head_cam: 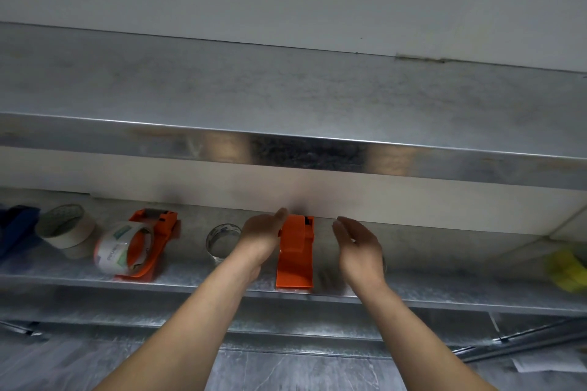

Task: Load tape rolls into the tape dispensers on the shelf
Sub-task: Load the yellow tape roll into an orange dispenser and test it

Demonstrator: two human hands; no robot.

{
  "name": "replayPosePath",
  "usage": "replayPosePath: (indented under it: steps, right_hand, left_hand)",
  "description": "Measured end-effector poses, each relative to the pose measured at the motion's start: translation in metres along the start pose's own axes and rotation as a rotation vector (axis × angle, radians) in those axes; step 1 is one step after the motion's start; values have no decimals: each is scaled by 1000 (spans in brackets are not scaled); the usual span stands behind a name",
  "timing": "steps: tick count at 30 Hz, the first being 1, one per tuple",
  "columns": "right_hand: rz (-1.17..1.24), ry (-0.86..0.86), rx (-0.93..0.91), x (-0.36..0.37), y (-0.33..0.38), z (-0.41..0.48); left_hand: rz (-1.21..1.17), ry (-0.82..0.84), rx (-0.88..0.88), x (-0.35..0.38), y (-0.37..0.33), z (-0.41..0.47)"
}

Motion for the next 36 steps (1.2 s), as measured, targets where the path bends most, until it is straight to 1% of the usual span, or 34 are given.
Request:
replayPosePath:
  steps: [4, 8, 12, 16, 22, 26, 29, 36]
  right_hand:
    - [186, -52, 29, 1, 16, -14]
    - [296, -94, 45, 6, 20, -25]
    - [344, -103, 59, 10, 22, -36]
    - [363, -94, 29, 9, 23, -48]
    - [382, -91, 4, -8, 15, -67]
    - [411, -46, -14, -30, 0, -86]
    - [419, -53, -49, -59, -13, -104]
    - [455, -82, -75, -134, -51, -145]
  left_hand:
    - [-6, -15, 13, -11, 4, -8]
    - [-1, -17, 76, -19, 4, -15]
    - [-42, -24, 105, -25, 7, -24]
    - [-123, -54, 143, -31, 11, -36]
    - [-207, -173, 225, -28, 11, -66]
    - [-251, -245, 279, -12, 10, -96]
    - [-277, -278, 310, 9, 10, -126]
    - [-327, -216, 346, 79, 17, -190]
Point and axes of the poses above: each hand's wrist, its own z-axis towards the middle knuckle, its own x-axis out of the palm, y = z × x, the point moved 5 cm from there along z, towards the middle knuckle, and after that the axes turned 2 degrees about z, right-handed, at the moved point
